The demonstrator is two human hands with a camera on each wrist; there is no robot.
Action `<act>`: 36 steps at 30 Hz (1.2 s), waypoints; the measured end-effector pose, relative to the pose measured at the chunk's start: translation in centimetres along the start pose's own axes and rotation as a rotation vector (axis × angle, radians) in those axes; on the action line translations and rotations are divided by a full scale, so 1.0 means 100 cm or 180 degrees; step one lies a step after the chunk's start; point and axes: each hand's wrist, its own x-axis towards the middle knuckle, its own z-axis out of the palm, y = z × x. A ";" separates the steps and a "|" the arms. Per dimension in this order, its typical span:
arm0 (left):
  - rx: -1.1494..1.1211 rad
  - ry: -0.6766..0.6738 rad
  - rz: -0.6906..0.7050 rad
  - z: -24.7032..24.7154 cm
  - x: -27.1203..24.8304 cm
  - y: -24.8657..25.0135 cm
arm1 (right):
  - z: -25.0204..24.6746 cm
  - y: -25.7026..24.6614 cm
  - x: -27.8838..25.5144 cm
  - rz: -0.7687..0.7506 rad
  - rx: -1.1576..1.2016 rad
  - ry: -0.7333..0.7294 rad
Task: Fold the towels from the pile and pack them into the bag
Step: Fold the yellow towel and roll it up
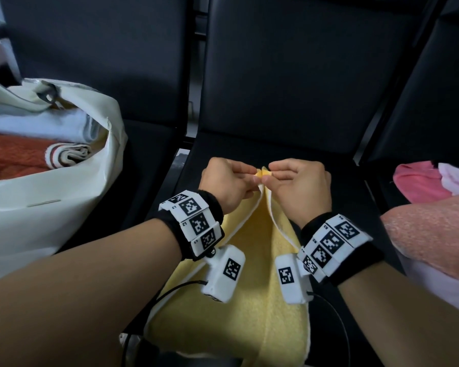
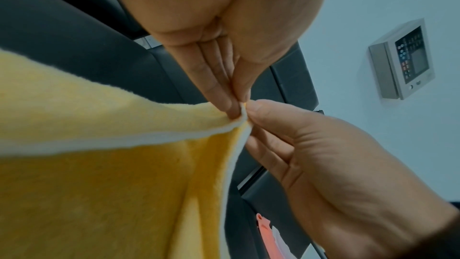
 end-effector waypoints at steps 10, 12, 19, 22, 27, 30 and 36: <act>-0.0187 -0.0083 0.0054 -0.002 -0.003 0.001 | 0.000 -0.003 -0.005 -0.0194 -0.0004 -0.0296; -0.0209 -0.0057 0.0086 -0.002 -0.002 0.000 | 0.000 -0.003 -0.005 -0.0172 0.0050 -0.0364; -0.0130 -0.0213 0.0328 0.001 -0.002 0.000 | 0.000 -0.002 -0.002 -0.0161 0.0045 -0.0199; 0.0481 -0.0234 0.0551 -0.002 -0.001 0.000 | -0.001 -0.003 -0.001 -0.0189 0.0128 -0.0187; 0.2011 -0.0255 0.0884 -0.007 -0.002 0.002 | -0.002 -0.009 -0.001 -0.0437 0.0247 -0.0249; 0.2102 0.0016 0.0795 -0.011 0.004 0.001 | 0.000 -0.010 -0.001 -0.0497 0.0427 -0.0211; 0.2019 0.0250 0.0616 -0.020 0.012 0.004 | -0.001 -0.007 0.003 -0.0473 0.0471 0.0005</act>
